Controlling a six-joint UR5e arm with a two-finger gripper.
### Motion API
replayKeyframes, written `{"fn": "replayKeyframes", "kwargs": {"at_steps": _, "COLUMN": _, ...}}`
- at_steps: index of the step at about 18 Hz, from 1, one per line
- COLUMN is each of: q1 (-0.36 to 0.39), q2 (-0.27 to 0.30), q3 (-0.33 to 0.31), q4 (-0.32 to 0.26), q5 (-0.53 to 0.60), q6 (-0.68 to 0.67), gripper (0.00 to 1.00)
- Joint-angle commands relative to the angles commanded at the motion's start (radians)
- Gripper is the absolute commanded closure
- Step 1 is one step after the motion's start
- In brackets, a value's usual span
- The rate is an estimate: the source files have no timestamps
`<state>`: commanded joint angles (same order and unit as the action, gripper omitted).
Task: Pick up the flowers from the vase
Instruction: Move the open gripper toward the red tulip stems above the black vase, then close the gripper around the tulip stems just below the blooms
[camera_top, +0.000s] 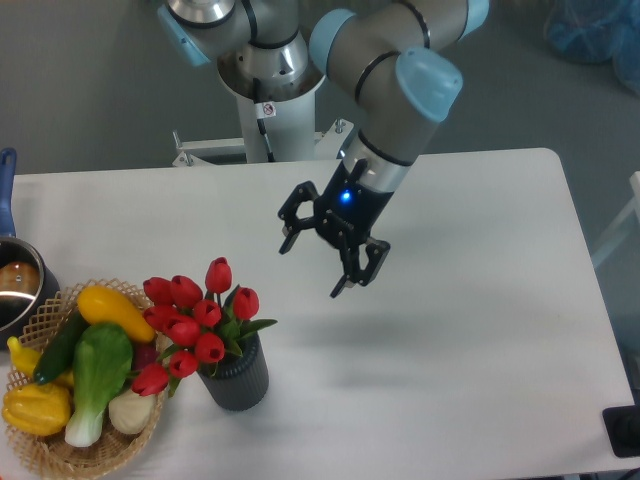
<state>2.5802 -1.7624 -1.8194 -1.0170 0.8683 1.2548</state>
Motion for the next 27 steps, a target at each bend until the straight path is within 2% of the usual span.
{"fn": "replayKeyframes", "kwargs": {"at_steps": 1, "q1": -0.005, "q2": -0.017, "q3": 0.003, "q4": 0.017, "q5": -0.008, "q6": 0.005, "gripper": 0.00}}
{"fn": "replayKeyframes", "kwargs": {"at_steps": 3, "q1": -0.014, "q2": -0.052, "q3": 0.012, "q4": 0.107, "q5": -0.064, "q6": -0.006, "gripper": 0.00}}
{"fn": "replayKeyframes", "kwargs": {"at_steps": 4, "q1": -0.014, "q2": -0.057, "q3": 0.018, "q4": 0.123, "q5": -0.093, "q6": -0.026, "gripper": 0.00}}
{"fn": "replayKeyframes", "kwargs": {"at_steps": 8, "q1": -0.017, "q2": -0.060, "q3": 0.041, "q4": 0.130, "q5": -0.114, "q6": -0.130, "gripper": 0.00}}
{"fn": "replayKeyframes", "kwargs": {"at_steps": 17, "q1": -0.094, "q2": -0.124, "q3": 0.087, "q4": 0.155, "q5": -0.112, "q6": -0.124, "gripper": 0.00}}
{"fn": "replayKeyframes", "kwargs": {"at_steps": 27, "q1": -0.135, "q2": -0.120, "q3": 0.080, "q4": 0.164, "q5": -0.114, "q6": -0.123, "gripper": 0.00}}
